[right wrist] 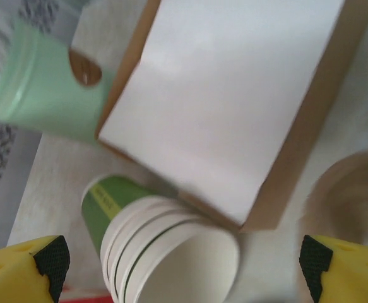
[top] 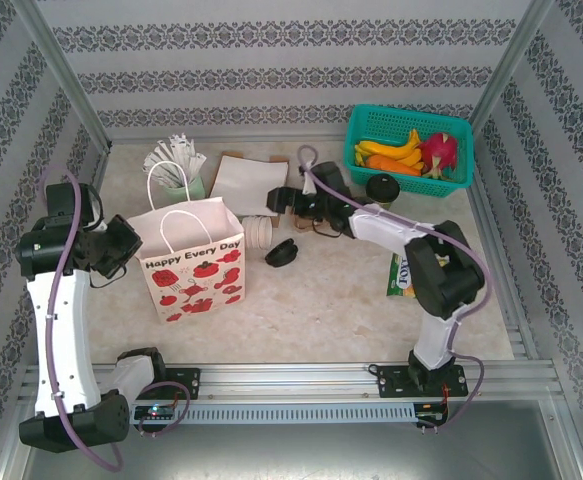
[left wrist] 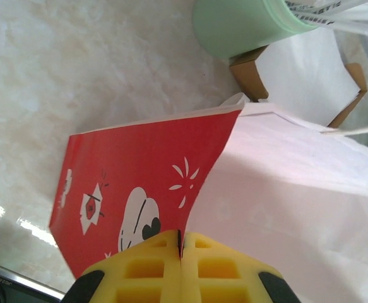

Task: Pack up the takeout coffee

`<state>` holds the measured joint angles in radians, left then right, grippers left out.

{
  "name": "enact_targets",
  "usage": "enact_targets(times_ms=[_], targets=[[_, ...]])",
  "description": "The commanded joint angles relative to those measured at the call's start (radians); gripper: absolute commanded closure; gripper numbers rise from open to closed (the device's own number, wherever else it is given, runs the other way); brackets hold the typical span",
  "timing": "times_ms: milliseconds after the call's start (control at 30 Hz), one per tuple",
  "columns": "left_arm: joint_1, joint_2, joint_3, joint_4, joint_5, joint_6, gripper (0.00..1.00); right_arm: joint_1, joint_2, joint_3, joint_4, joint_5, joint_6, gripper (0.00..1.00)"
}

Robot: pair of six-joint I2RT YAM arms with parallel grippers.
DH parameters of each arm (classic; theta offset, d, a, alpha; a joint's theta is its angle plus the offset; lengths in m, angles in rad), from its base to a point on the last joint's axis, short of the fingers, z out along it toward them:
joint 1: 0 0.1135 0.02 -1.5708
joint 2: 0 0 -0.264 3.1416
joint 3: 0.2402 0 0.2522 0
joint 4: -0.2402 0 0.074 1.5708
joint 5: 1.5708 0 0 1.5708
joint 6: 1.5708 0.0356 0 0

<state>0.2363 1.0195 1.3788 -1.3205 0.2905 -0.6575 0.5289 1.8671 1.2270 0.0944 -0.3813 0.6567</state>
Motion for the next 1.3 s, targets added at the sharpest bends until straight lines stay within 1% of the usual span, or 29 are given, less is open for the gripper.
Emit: enact_targets(times_ms=[0, 67, 167, 300, 367, 433, 467, 533, 633, 700, 733, 767, 833, 967, 1067, 1167, 1267], targets=[[-0.008, -0.009, -0.032, 0.007, -0.003, 0.027, 1.00, 0.004, 0.012, 0.058, 0.039, -0.142, 0.059, 0.04], [-0.006, -0.007, -0.048, 0.019, 0.006, 0.032, 1.00, 0.017, 0.018, 0.051, 0.027, -0.178, 0.047, 0.04], [-0.007, -0.005, -0.059, 0.033, 0.011, 0.030, 1.00, 0.038, 0.014, 0.033, 0.009, -0.188, 0.043, 0.05], [-0.008, -0.002, -0.063, 0.038, -0.010, 0.036, 1.00, 0.079, 0.043, 0.016, 0.033, -0.185, 0.087, 0.10], [-0.007, -0.004, -0.061, 0.032, -0.029, 0.042, 0.99, 0.108, 0.055, 0.007, 0.033, -0.145, 0.099, 0.12], [-0.007, -0.004, -0.068, 0.030, -0.028, 0.045, 0.99, 0.131, 0.046, -0.016, 0.030, -0.068, 0.116, 0.14], [-0.006, -0.004, -0.074, 0.032, -0.023, 0.046, 0.99, 0.138, 0.035, -0.033, 0.031, -0.031, 0.125, 0.13], [-0.007, -0.006, -0.089, 0.039, -0.014, 0.044, 0.99, 0.146, 0.005, -0.059, 0.029, 0.032, 0.144, 0.09], [-0.006, -0.009, -0.097, 0.047, -0.018, 0.044, 0.99, 0.154, -0.052, -0.099, -0.009, 0.135, 0.144, 0.06], [-0.007, -0.008, -0.094, 0.047, -0.030, 0.045, 0.99, 0.158, -0.091, -0.132, -0.026, 0.185, 0.144, 0.05], [-0.006, -0.007, -0.092, 0.046, -0.036, 0.045, 0.99, 0.158, -0.103, -0.142, -0.035, 0.191, 0.153, 0.05], [-0.007, -0.007, -0.089, 0.046, -0.041, 0.046, 0.99, 0.158, -0.110, -0.150, -0.040, 0.177, 0.163, 0.05], [-0.006, -0.003, -0.086, 0.046, -0.049, 0.045, 0.99, 0.161, -0.109, -0.159, -0.035, 0.110, 0.182, 0.08], [-0.006, -0.001, -0.083, 0.042, -0.092, 0.047, 0.99, 0.192, -0.063, -0.134, 0.013, -0.021, 0.184, 0.18], [-0.006, 0.004, -0.066, 0.012, -0.160, 0.046, 0.99, 0.209, -0.022, -0.076, 0.006, -0.061, 0.146, 0.21], [-0.004, -0.005, -0.054, -0.015, -0.237, 0.038, 0.99, 0.219, 0.020, -0.038, 0.001, -0.072, 0.143, 0.22], [-0.003, -0.017, -0.061, -0.013, -0.274, 0.039, 0.99, 0.224, 0.054, -0.020, 0.009, -0.068, 0.151, 0.27]])
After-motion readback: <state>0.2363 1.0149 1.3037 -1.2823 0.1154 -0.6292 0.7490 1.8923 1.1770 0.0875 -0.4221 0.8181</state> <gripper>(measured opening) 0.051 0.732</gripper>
